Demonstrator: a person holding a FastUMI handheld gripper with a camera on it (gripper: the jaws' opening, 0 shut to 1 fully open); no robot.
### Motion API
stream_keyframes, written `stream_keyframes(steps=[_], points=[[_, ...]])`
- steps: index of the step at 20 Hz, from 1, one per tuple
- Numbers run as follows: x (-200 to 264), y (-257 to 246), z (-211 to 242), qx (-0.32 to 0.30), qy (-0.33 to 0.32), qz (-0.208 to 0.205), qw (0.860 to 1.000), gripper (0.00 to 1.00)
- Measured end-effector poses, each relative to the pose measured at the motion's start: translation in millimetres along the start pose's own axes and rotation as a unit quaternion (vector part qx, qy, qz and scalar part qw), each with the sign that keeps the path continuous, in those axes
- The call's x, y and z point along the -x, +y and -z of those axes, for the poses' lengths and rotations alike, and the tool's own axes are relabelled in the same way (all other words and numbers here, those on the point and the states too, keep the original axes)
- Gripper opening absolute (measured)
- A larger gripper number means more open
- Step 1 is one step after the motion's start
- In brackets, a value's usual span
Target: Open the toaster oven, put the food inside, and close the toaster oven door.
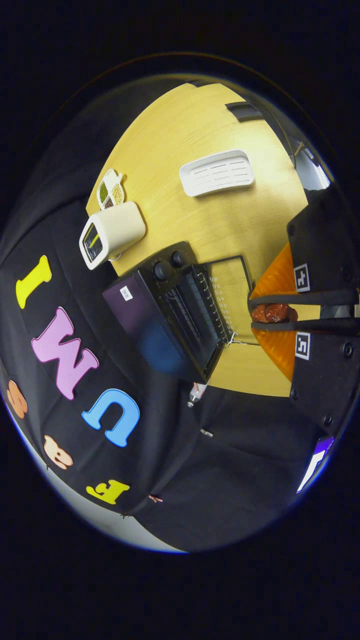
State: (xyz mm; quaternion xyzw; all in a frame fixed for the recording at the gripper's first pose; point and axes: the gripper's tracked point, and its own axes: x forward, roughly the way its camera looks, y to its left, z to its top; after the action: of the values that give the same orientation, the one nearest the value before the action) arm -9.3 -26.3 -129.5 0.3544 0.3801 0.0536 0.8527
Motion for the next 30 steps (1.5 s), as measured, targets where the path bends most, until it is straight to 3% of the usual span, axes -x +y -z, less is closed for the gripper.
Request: stream_keyframes(steps=[6, 13, 20, 26, 30], points=[[-36, 38, -17, 0.011, -0.054, -0.047, 0.997, 0.14], [-117, 50, -44, -0.015, -0.112, -0.079, 0.99, 0.14], [-181, 20, -61, -0.104, -0.188, -0.084, 0.973, 0.14], [-210, 6, -67, -0.123, -0.251, -0.07, 0.957, 0.14], [-241, -8, -59, -0.133, -0.251, -0.05, 0.957, 0.14]])
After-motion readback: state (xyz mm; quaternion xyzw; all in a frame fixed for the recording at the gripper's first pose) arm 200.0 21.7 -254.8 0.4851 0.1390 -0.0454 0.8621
